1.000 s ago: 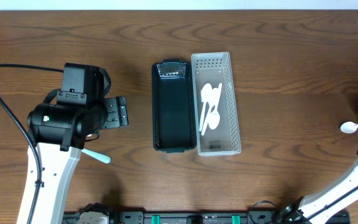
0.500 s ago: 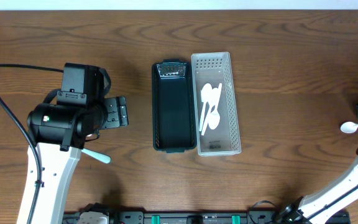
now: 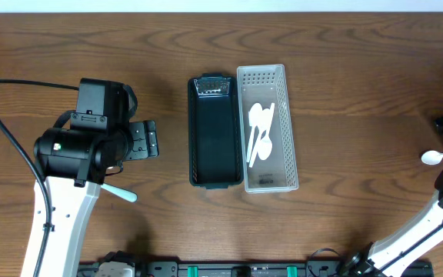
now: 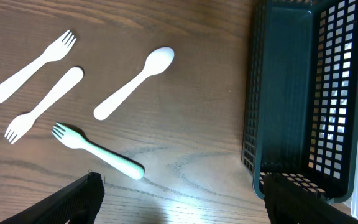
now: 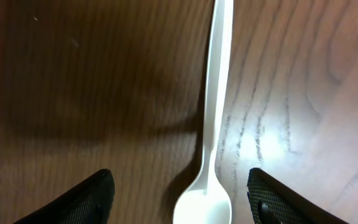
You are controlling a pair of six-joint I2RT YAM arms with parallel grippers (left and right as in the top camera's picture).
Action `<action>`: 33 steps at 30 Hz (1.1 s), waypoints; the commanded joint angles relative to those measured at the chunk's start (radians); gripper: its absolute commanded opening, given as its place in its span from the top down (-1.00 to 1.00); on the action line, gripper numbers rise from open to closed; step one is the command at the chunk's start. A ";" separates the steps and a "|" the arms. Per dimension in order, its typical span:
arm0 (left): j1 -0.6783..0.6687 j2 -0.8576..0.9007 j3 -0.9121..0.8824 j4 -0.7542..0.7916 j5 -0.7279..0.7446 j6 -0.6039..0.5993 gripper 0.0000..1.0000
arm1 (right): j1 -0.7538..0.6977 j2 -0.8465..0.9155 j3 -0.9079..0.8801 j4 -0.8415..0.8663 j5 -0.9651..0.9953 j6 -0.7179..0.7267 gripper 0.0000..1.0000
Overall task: Pack container
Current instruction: 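Reach right gripper to the far-right spoon and grasp it, then carry the spoon into the grey basket and release it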
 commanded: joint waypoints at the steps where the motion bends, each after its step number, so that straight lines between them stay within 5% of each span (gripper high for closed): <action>1: 0.000 0.005 0.011 -0.004 -0.008 0.002 -0.69 | 0.009 0.026 -0.033 0.015 0.022 0.016 -0.43; 14: 0.000 0.005 0.011 -0.004 -0.008 0.002 -0.69 | 0.009 0.037 -0.164 0.119 0.022 0.016 -0.42; 22: 0.000 0.005 0.011 -0.007 -0.008 0.002 -0.69 | 0.010 0.037 -0.165 0.106 0.013 0.016 0.44; 28: 0.000 0.005 0.011 -0.007 -0.008 0.002 -0.69 | 0.010 0.037 -0.165 0.091 -0.017 0.016 0.78; 33: 0.000 0.005 0.011 -0.007 -0.008 0.002 -0.69 | 0.038 0.032 -0.161 0.068 -0.058 0.014 0.84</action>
